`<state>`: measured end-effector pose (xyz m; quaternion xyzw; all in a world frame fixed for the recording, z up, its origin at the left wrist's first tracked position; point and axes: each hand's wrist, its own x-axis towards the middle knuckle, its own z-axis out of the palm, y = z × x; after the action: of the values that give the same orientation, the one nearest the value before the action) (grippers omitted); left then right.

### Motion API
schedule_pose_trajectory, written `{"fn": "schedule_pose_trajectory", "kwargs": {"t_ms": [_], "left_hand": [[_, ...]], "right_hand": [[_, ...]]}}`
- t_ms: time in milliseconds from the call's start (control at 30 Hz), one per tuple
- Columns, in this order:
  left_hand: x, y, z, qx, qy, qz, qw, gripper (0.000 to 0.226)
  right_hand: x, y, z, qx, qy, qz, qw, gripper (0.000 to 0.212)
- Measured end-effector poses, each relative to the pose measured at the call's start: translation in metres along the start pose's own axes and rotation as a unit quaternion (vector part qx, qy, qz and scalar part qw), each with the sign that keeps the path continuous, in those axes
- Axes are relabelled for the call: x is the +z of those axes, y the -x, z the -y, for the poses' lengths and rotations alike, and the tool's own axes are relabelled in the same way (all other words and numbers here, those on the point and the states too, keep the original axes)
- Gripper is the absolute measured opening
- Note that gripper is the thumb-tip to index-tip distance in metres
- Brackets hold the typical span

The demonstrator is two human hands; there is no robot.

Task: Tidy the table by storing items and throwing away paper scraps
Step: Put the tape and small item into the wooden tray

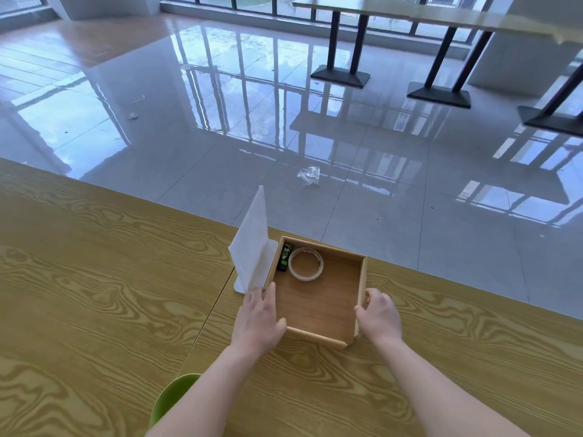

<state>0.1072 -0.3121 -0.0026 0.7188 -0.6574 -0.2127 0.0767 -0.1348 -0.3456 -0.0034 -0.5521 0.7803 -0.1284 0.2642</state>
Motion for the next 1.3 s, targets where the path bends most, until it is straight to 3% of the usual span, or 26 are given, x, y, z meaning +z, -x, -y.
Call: {"fn": "schedule_pose_trajectory", "kwargs": {"t_ms": [500,867,1300], "left_hand": [[-0.012,0.023,-0.059,0.130,-0.126,-0.045,0.982,0.077],[0.002,0.063,-0.118,0.187,-0.160,-0.025,0.969,0.080],[0.052,0.124,-0.216,0.227,-0.150,0.011,0.962,0.078]], "right_hand": [[-0.041,0.052,-0.008,-0.113,0.079,0.012,0.990,0.056],[-0.080,0.097,-0.058,-0.101,0.111,0.002,0.989,0.064],[-0.126,0.136,-0.166,-0.077,0.174,-0.016,0.982,0.066]]}}
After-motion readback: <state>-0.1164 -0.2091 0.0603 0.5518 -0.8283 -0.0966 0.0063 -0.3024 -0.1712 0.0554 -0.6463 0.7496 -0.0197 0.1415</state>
